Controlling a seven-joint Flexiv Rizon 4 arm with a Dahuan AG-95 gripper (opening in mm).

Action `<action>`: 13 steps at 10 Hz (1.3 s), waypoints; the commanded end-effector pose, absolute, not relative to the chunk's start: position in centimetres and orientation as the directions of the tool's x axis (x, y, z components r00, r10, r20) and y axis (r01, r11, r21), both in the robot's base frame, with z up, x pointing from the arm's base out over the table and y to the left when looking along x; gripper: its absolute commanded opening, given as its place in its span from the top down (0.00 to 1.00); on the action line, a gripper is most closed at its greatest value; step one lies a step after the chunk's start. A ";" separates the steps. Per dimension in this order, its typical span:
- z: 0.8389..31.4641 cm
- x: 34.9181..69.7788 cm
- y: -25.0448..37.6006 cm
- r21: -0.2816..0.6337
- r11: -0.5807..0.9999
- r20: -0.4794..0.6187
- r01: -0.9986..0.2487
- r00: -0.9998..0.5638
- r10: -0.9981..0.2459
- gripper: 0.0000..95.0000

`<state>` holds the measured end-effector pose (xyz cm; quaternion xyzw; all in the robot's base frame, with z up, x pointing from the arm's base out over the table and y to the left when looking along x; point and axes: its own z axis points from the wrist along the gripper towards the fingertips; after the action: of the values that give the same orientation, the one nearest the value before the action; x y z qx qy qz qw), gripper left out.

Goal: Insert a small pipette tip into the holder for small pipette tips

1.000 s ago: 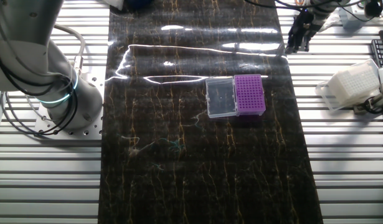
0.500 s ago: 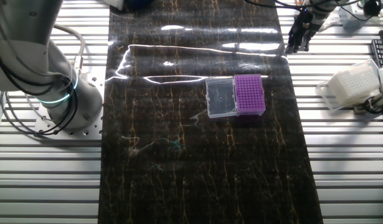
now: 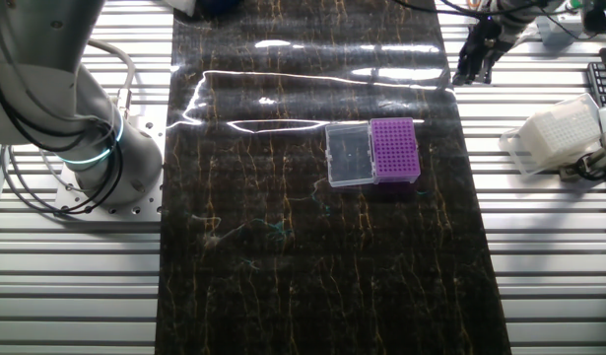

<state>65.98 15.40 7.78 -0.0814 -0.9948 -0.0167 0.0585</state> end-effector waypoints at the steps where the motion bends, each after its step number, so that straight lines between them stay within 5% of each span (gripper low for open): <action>1: 7.9 65.6 15.3 0.020 0.989 0.101 0.146 -0.985 0.143 1.00; 13: 7.9 65.6 15.3 -0.057 0.966 0.101 0.253 -0.961 0.257 1.00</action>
<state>65.66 15.32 7.83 -0.1285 -0.9900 0.0227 0.0544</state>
